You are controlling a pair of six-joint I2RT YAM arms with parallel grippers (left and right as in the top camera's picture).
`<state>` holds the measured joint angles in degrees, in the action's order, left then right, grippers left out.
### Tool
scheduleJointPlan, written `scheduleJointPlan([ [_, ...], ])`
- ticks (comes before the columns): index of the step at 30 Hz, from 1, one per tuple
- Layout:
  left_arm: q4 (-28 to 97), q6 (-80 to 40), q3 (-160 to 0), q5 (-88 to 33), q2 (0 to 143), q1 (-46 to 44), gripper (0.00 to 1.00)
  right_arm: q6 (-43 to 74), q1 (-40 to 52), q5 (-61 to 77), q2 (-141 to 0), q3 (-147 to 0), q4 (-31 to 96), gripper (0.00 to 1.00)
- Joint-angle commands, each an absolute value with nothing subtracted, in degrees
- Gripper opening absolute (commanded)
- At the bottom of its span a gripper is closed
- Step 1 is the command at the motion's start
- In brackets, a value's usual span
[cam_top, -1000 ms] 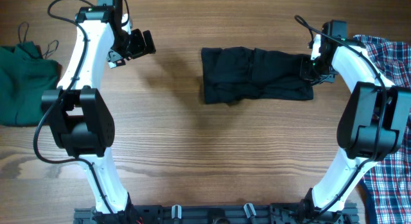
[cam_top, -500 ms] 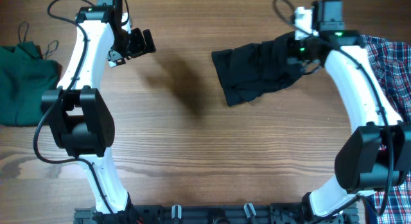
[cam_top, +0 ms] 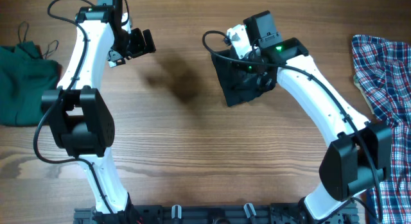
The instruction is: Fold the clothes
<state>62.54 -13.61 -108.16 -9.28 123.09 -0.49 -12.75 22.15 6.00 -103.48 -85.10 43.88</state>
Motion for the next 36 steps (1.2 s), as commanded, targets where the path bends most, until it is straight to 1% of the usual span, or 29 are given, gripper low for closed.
scheduleJointPlan([
  [1, 62.6, -13.9, -107.8, -9.0, 121.7, -0.6, 1.00, -13.5, 22.7, 7.3, -105.4, -84.7, 43.7, 0.61],
  [2, 62.5, -13.9, -107.8, -9.0, 121.7, -0.6, 1.00, -13.3, 22.7, 7.4, -105.6, -84.7, 43.7, 0.82],
  [3, 62.3, -13.9, -107.8, -9.0, 121.7, -0.6, 1.00, -13.3, 22.7, 8.3, -105.4, -84.8, 43.5, 0.86],
  [5, 62.1, -13.9, -107.8, -8.9, 121.6, -0.6, 1.00, -13.6, 22.7, 15.6, -104.2, -86.5, 42.3, 0.93],
  [8, 61.8, -13.8, -108.0, -9.0, 121.5, -0.8, 1.00, -13.0, 22.4, 15.4, -102.4, -87.5, 40.5, 0.94],
  [11, 60.8, -9.3, -108.0, -15.6, 119.9, -4.5, 0.95, -1.1, 19.6, 2.7, -99.4, -87.5, 39.9, 0.94],
  [13, 60.7, -9.3, -108.0, -16.3, 119.2, -7.8, 0.94, 3.6, 17.2, -1.5, -98.5, -87.5, 42.1, 0.94],
  [15, 60.6, -9.4, -108.0, -21.5, 119.3, -12.5, 0.92, 8.1, 13.2, -5.1, -98.4, -87.5, 46.0, 0.95],
  [17, 59.2, -11.0, -108.0, -22.9, 119.4, -17.4, 0.94, 8.0, 7.8, -4.8, -98.5, -87.5, 49.3, 0.99],
  [18, 58.0, -13.9, -108.0, -22.9, 119.5, -19.4, 0.97, 7.9, 5.5, -4.8, -98.5, -87.5, 50.3, 0.99],
  [19, 56.2, -17.1, -108.0, -22.9, 119.8, -21.8, 0.97, 7.9, 3.4, -4.8, -98.5, -87.5, 50.9, 1.00],
  [21, 53.1, -18.8, -108.0, -22.8, 120.5, -25.2, 0.97, 7.4, -1.3, -4.8, -98.5, -87.3, 51.5, 1.00],
  [24, 51.0, -24.4, -107.9, -22.5, 123.4, -28.3, 0.85, 7.5, -5.3, -4.8, -98.5, -87.3, 51.2, 1.00],
  [26, 51.5, -27.1, -107.9, -22.5, 125.5, -29.1, 0.72, 7.5, -6.6, -4.8, -98.5, -87.3, 51.2, 1.00],
  [27, 51.6, -27.7, -107.9, -22.5, 126.9, -29.7, 0.63, 7.5, -6.6, -4.8, -98.5, -87.3, 51.2, 0.99],
  [28, 51.6, -27.7, -107.9, -22.5, 127.6, -30.0, 0.61, 7.5, -6.6, -4.8, -98.5, -87.3, 51.2, 1.00],
  [30, 51.6, -28.1, -107.9, -22.5, 129.3, -30.9, 0.56, 7.5, -6.6, -4.8, -98.5, -87.3, 51.2, 1.00],
  [32, 52.1, -31.4, -107.9, -18.4, 129.9, -30.9, 0.58, 7.5, -6.6, -4.8, -98.5, -87.3, 51.2, 1.00],
  [34, 51.8, -32.1, -107.9, -16.9, 129.9, -30.9, 0.69, 7.5, -6.6, -4.7, -98.5, -87.3, 51.2, 1.00],
  [36, 52.4, -32.2, -107.9, -16.8, 129.9, -30.9, 0.70, 7.5, -6.6, -4.8, -98.5, -87.3, 51.2, 1.00],
])
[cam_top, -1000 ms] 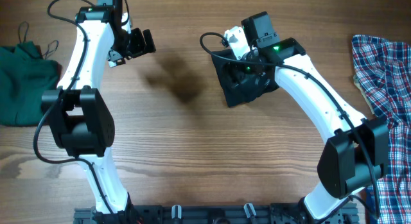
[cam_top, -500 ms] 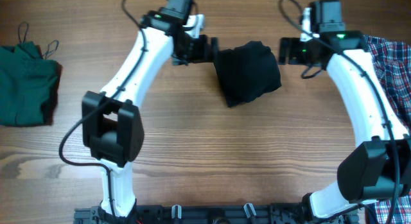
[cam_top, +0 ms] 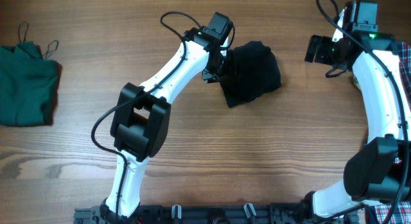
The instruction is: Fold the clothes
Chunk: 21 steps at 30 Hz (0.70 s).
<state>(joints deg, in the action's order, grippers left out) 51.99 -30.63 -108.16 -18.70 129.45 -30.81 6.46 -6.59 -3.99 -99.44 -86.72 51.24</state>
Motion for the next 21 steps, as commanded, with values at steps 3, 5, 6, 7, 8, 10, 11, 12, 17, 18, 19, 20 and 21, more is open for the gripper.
scheduleJointPlan([
  [3, 53.6, -33.0, -107.9, -12.8, 129.9, -30.9, 0.72, 7.5, -6.6, -4.7, -98.5, -87.3, 51.2, 1.00],
  [5, 53.1, -33.3, -107.9, -11.4, 129.9, -30.9, 0.73, 7.5, -6.6, -4.7, -98.5, -87.3, 51.2, 1.00],
  [6, 52.2, -33.3, -107.9, -11.4, 129.9, -31.0, 0.73, 7.5, -6.6, -4.7, -98.5, -87.3, 51.2, 1.00],
  [7, 51.4, -33.3, -107.9, -11.4, 129.9, -31.1, 0.72, 7.5, -6.6, -4.7, -98.5, -87.3, 51.2, 1.00],
  [8, 50.6, -33.5, -107.9, -11.4, 129.9, -31.2, 0.72, 7.5, -6.6, -4.7, -98.5, -87.3, 51.2, 1.00],
  [10, 49.6, -33.5, -107.9, -11.4, 130.1, -31.3, 0.72, 7.5, -6.6, -4.7, -98.5, -87.3, 51.2, 1.00],
  [11, 49.3, -33.5, -107.9, -11.4, 130.2, -31.3, 0.72, 7.5, -6.6, -4.7, -98.5, -87.3, 51.2, 1.00],
  [12, 48.9, -33.5, -107.8, -11.4, 130.3, -31.3, 0.72, 7.5, -6.6, -4.8, -98.5, -87.3, 51.2, 1.00],
  [17, 48.8, -33.5, -107.8, -11.4, 130.3, -31.4, 0.60, 7.5, -6.6, -4.7, -98.5, -87.3, 51.2, 1.00],
  [18, 48.8, -33.5, -107.8, -11.4, 130.3, -31.4, 0.61, 7.5, -6.6, -4.7, -98.5, -87.3, 51.2, 1.00],
  [19, 48.8, -33.5, -107.8, -11.4, 130.3, -31.4, 0.61, 7.5, -6.6, -4.7, -98.5, -87.3, 51.2, 1.00],
  [20, 48.8, -33.5, -107.8, -11.4, 130.5, -31.4, 0.61, 7.5, -6.6, -4.8, -98.5, -87.3, 51.2, 1.00],
  [21, 48.8, -33.5, -107.8, -11.4, 130.7, -31.4, 0.61, 7.5, -6.6, -4.7, -98.5, -87.3, 51.2, 1.00],
])
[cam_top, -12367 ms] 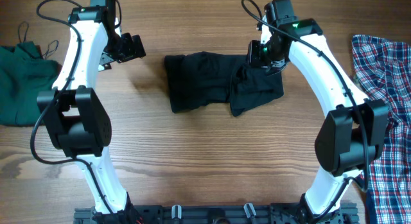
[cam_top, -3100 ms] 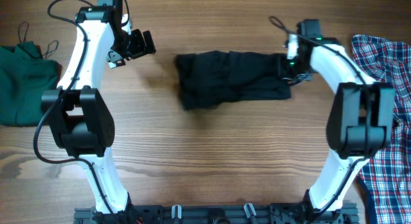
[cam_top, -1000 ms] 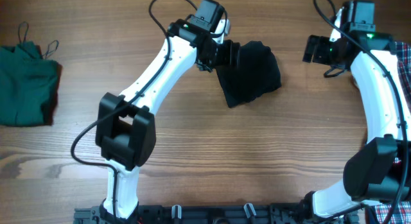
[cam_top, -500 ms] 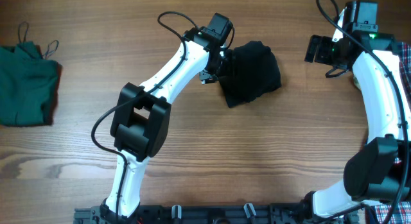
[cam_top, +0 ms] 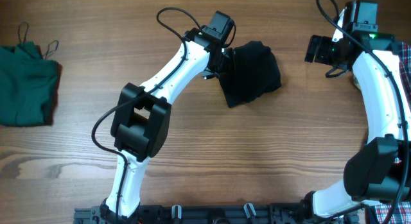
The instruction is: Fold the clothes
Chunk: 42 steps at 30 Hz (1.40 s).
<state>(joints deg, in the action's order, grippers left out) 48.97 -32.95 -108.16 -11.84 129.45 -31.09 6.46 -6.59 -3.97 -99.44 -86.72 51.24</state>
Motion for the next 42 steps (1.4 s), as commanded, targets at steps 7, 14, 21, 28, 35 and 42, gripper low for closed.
scheduleJointPlan([
  [7, 47.9, -33.5, -107.6, -11.5, 132.1, -31.7, 0.47, 7.5, -6.6, -4.7, -98.5, -87.3, 51.2, 1.00],
  [14, 47.5, -33.5, -107.6, -11.5, 132.1, -31.6, 0.13, 7.5, -6.6, -4.8, -98.5, -87.3, 51.2, 1.00],
  [21, 46.5, -31.0, -107.7, -11.2, 124.5, -28.9, 0.04, 7.5, -6.6, -4.7, -98.5, -87.3, 51.2, 1.00],
  [28, 45.2, -28.7, -107.6, -8.1, 123.2, -28.8, 0.16, 7.5, -6.6, -4.7, -98.5, -87.3, 51.2, 1.00],
  [35, 47.5, -28.7, -107.6, -8.7, 123.8, -29.1, 0.18, 7.5, -6.6, -4.7, -98.5, -87.3, 51.2, 1.00],
  [42, 38.4, -22.4, -107.6, -8.6, 123.8, -33.2, 0.04, 7.5, -6.6, -4.7, -98.5, -87.3, 51.2, 1.00],
])
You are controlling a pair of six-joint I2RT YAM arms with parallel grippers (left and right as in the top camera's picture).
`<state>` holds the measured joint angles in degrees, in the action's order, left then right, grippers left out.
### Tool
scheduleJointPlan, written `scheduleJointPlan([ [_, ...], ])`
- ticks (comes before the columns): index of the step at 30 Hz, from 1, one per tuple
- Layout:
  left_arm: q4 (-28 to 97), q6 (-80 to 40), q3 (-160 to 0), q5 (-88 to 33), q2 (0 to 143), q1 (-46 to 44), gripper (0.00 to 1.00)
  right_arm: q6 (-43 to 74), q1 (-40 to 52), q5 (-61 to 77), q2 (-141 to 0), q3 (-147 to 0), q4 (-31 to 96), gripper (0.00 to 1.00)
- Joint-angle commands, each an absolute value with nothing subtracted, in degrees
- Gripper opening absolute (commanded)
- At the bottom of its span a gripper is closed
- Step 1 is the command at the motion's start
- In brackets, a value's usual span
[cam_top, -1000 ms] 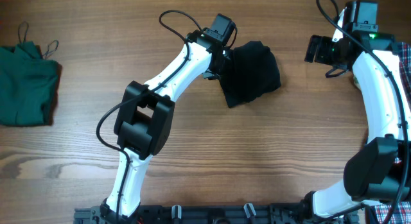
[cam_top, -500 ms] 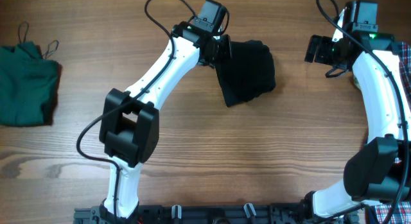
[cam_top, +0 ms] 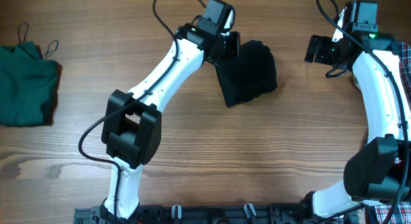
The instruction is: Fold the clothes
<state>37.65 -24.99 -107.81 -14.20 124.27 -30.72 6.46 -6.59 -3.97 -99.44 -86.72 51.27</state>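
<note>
A folded black garment [cam_top: 250,73] lies on the wooden table at centre top. My left gripper [cam_top: 232,47] is at its upper left edge, fingers over the cloth; whether they pinch it cannot be told from above. My right gripper [cam_top: 314,49] hovers to the right of the black garment, apart from it, and looks open. A folded green garment [cam_top: 26,83] lies at the far left. A red-and-blue plaid garment [cam_top: 406,63] shows at the right edge, mostly hidden behind my right arm.
The wooden table [cam_top: 192,166] stretches bare across the front and middle. A black rail [cam_top: 205,214] with the arm bases runs along the near edge. My left arm reaches diagonally from the base up to the black garment.
My left gripper has shifted slightly up and to the right along the black garment's upper left edge, and the left arm's elbow has moved left. The right arm has not moved.
At first my right gripper was over the black garment and my left was off at the upper left. Later the right had withdrawn to the right and the left had come to the garment's left edge. It stayed there and now sits a little higher.
</note>
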Motion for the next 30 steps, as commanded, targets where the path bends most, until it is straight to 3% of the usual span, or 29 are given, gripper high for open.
scheduleJointPlan([
  [1, 39.6, -22.5, -107.6, -5.2, 124.1, -33.7, 0.04, 7.5, -6.6, -4.8, -98.5, -87.3, 51.2, 1.00],
  [3, 43.3, -22.4, -107.6, 0.0, 125.6, -34.9, 0.04, 7.5, -6.6, -4.7, -98.5, -87.3, 51.2, 1.00],
  [11, 48.4, -21.4, -107.0, -0.1, 136.6, -34.5, 0.12, 7.5, -6.6, -4.7, -98.5, -87.3, 51.2, 1.00],
  [13, 49.4, -20.3, -107.2, 0.1, 136.2, -34.0, 0.05, 7.5, -6.6, -4.7, -98.5, -87.3, 51.2, 1.00],
  [17, 54.8, -19.7, -112.7, 3.5, 130.3, -32.3, 0.05, 7.5, -6.6, -4.8, -98.5, -87.3, 51.2, 1.00],
  [22, 50.9, -19.7, -115.4, 2.6, 123.3, -35.6, 0.16, 7.5, -6.6, -4.7, -98.5, -87.3, 51.2, 1.00],
  [26, 47.3, -19.7, -115.3, -3.5, 125.3, -39.7, 0.11, 7.5, -6.6, -4.7, -98.5, -87.3, 51.2, 1.00],
  [30, 44.6, -19.7, -115.3, -3.4, 130.6, -44.5, 0.13, 7.5, -6.6, -4.8, -98.5, -87.3, 51.2, 1.00],
])
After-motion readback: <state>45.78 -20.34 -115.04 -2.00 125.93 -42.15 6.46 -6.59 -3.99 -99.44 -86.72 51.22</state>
